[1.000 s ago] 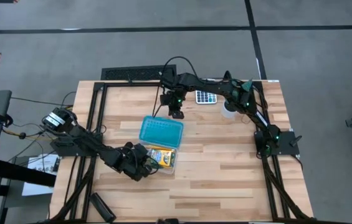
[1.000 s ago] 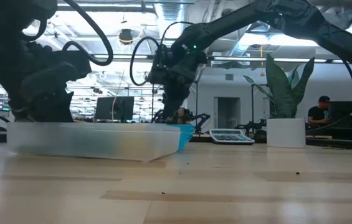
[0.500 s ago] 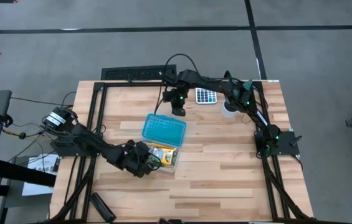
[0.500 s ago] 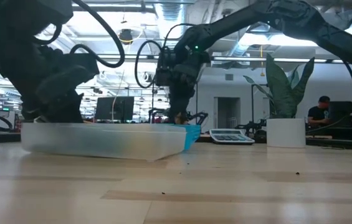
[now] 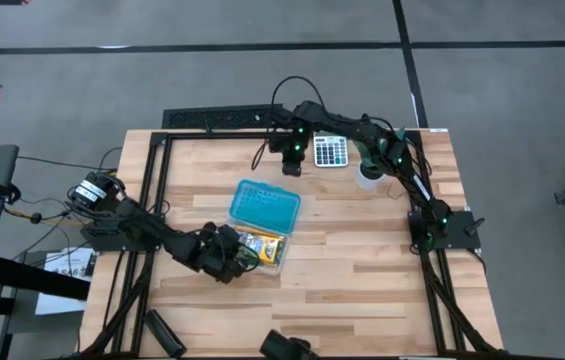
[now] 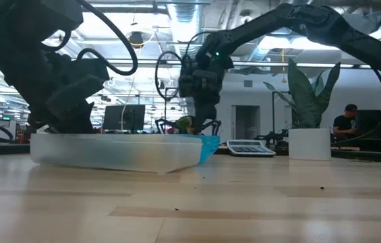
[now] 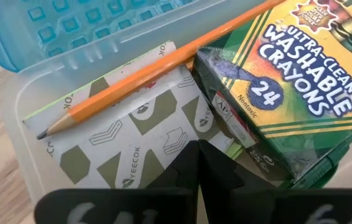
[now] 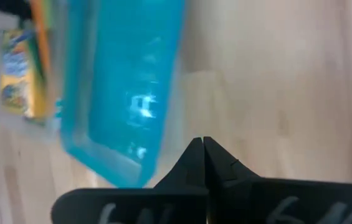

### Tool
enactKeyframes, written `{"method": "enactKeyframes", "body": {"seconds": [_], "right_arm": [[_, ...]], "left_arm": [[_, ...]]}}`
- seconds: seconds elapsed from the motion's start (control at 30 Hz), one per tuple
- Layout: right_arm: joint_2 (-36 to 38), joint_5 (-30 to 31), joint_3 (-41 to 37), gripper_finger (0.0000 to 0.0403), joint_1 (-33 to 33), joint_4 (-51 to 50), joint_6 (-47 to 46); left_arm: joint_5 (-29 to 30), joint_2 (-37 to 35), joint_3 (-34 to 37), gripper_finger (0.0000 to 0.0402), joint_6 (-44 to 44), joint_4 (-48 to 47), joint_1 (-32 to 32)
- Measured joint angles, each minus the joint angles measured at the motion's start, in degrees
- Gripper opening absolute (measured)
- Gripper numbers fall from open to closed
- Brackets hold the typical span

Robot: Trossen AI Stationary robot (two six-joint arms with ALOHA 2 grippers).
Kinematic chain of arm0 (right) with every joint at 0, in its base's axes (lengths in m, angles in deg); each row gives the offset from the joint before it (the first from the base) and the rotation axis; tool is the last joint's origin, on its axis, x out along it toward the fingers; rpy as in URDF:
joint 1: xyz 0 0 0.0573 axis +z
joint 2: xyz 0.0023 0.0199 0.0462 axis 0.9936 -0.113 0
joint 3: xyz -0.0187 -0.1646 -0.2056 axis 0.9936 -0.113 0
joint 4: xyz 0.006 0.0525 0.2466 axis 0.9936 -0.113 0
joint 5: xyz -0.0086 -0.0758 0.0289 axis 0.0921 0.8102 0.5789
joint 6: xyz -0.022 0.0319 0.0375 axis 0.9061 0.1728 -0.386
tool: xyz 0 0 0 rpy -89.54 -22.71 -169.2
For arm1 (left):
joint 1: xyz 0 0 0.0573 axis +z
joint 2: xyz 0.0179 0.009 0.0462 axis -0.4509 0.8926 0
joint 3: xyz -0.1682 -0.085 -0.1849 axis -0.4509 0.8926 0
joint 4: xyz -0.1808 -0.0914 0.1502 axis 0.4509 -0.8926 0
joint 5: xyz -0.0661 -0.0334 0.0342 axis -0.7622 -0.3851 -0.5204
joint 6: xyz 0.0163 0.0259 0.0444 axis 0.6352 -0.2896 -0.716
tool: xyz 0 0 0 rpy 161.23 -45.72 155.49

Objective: Pack school essentials
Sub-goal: Close the supply box

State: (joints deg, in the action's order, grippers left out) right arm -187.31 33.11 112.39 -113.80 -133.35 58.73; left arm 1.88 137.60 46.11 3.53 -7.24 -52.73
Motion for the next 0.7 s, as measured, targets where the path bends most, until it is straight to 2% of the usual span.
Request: {"method": "enactKeyframes", "body": {"seconds": [0.07,0.2,0.47,0.7], "right_arm": [[-0.7,-0.2,-0.2,0.0000,-0.5,0.4,-2.6],[-1.4,-6.9,-0.4,0.0000,0.1,-3.8,-3.2],[-3.3,-5.7,-0.4,0.0000,0.5,0.7,-9.7],[-4.5,-5.6,-0.4,0.0000,-0.7,-1.3,-16.8]], "left_arm": [[0.0,0.0,0.0,0.0000,0.0,0.1,0.2],[0.1,0.0,0.0,0.0000,-1.3,0.9,0.7],[-0.1,0.0,0.0,0.0000,-3.5,3.4,1.3],[0.3,2.3,-0.1,0.0000,-3.4,5.6,1.3]]}}
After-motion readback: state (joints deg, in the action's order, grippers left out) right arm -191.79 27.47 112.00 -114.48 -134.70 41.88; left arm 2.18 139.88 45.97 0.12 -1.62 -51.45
